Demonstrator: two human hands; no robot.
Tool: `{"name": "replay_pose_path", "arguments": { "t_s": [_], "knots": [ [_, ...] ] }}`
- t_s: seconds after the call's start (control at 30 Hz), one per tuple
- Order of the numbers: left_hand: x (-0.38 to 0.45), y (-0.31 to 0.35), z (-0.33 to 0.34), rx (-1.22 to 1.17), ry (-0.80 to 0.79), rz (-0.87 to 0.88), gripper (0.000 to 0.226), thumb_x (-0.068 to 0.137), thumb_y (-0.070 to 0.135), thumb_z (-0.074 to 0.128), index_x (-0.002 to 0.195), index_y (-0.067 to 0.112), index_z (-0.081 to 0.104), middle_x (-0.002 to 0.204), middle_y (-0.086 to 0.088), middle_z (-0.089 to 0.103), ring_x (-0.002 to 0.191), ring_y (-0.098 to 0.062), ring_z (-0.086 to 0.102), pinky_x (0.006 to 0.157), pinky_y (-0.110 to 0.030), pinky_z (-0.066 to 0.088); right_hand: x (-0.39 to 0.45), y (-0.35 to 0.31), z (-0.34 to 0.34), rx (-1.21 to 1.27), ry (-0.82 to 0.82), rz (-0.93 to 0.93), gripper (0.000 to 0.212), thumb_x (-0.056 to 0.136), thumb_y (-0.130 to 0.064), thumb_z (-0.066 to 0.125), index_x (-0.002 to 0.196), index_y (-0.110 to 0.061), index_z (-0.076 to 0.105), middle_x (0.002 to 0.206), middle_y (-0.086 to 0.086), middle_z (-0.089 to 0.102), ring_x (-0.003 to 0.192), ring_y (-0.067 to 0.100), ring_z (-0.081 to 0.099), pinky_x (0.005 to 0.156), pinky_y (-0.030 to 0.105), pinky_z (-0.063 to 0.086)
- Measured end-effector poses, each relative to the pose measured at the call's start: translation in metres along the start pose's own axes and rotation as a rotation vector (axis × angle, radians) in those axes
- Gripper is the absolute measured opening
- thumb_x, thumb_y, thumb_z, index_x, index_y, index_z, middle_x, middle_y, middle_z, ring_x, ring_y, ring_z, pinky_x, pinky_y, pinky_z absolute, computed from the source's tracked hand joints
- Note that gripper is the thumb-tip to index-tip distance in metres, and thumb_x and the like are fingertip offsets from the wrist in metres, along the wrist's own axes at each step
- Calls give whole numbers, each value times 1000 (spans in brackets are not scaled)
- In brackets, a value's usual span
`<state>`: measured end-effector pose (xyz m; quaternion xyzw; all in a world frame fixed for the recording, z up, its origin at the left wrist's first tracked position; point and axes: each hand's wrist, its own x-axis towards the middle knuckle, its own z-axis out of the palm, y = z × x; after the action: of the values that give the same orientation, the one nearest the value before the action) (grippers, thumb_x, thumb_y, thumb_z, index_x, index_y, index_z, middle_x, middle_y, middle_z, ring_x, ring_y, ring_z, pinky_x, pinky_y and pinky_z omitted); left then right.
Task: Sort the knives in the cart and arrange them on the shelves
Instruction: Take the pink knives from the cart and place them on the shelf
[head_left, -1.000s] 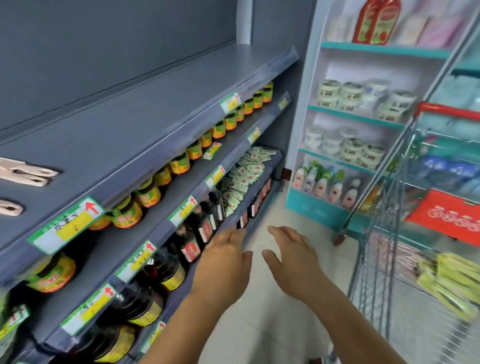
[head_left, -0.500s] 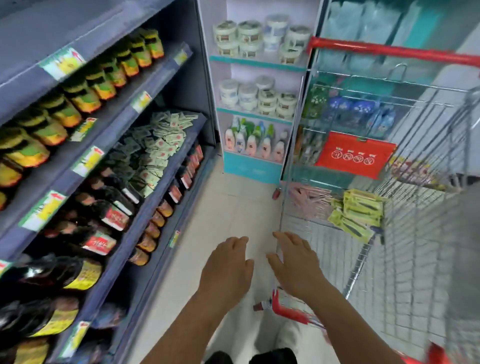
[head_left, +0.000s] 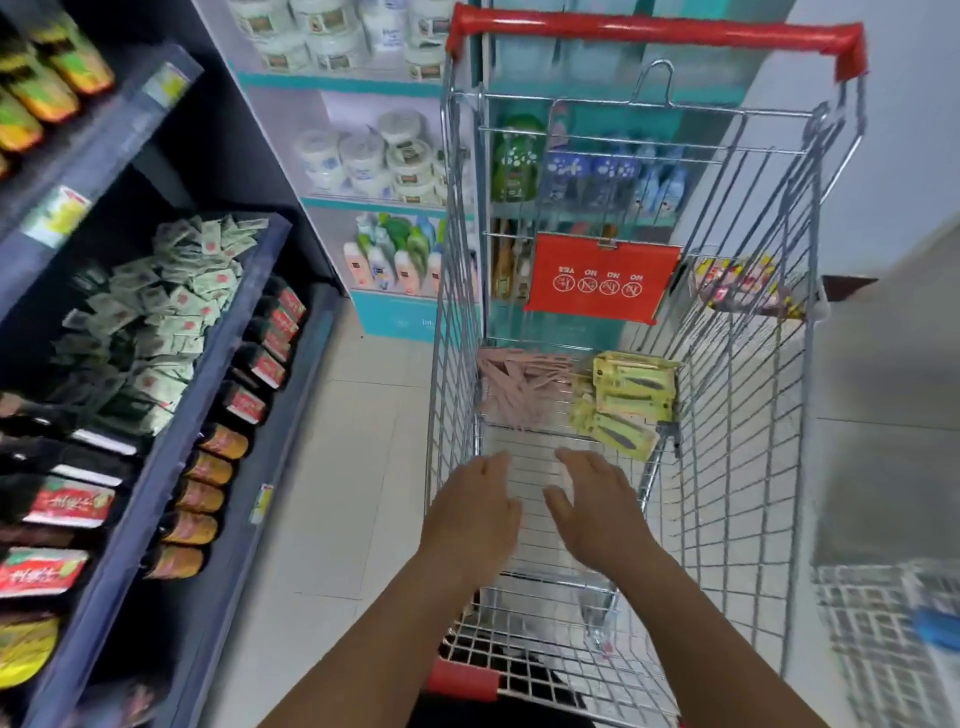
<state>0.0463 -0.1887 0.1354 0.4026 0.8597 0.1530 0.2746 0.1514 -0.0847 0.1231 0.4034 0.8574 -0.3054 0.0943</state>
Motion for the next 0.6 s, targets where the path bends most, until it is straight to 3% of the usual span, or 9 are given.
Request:
{"name": "replay_pose_path", "arguments": {
  "t_s": [0.37,0.6],
  "knots": [
    [117,-2,20,-40,-25,-97,57,95,25,46,147,22,22,141,-6,41,127,-25,40,96,-38,42,102,18,-1,59,80,94,51,95,-31,46,143,-21,34,144,7,41,130,27,36,103,36,31],
    [176,-21,72,-61,-61,-251,58,95,27,48,146,18,22,139,-10,42,125,-27,41,98,-40,42,182,47,34,94,-28,99,51,95,-26,48,143,-18,34,140,9,44,127,30,39,103,38,32]
  ]
}}
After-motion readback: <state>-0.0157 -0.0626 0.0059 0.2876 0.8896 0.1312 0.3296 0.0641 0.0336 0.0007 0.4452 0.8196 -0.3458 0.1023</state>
